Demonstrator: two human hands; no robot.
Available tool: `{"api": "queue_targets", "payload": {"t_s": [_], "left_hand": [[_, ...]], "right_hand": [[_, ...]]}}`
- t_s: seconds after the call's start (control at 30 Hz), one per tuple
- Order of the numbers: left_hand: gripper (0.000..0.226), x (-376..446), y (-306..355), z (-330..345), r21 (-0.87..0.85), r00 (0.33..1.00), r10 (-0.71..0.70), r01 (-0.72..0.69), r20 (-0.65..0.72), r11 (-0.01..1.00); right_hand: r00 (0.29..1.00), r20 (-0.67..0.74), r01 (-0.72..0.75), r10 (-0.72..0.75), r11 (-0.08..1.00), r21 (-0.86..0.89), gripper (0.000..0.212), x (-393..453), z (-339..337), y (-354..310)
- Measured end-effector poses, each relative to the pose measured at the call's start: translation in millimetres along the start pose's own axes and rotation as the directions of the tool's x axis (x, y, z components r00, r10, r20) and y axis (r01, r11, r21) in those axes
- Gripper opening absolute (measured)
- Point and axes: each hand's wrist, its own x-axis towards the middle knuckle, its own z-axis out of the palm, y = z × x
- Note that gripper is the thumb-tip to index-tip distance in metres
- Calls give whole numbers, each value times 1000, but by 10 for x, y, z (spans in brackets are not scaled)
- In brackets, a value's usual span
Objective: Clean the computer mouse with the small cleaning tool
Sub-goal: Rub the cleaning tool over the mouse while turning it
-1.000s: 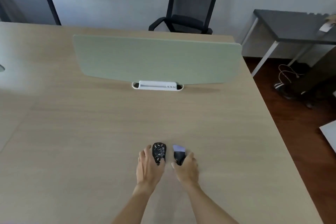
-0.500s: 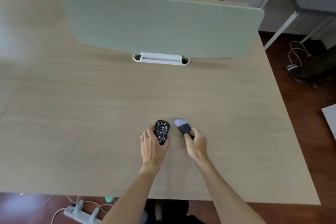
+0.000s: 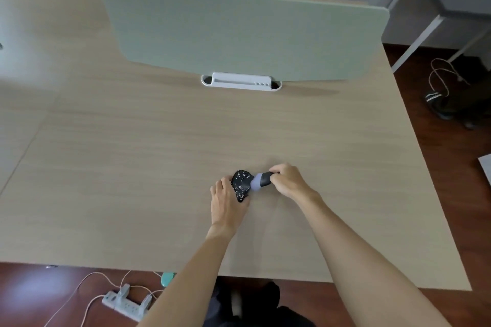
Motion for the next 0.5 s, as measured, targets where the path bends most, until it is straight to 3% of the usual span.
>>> {"api": "queue_targets", "payload": {"t_s": [0.27,0.5], "left_hand": [[51,-47,63,-121,-13,999,4,-3,44,1000],[57,-41,95,-172,-3,998,-21,22,66,1000]], "right_hand": [[999,51,13,-16,997,71,33,6,138,-110],[999,-27,-31,29,998,-50,36,-16,89,-44]]}}
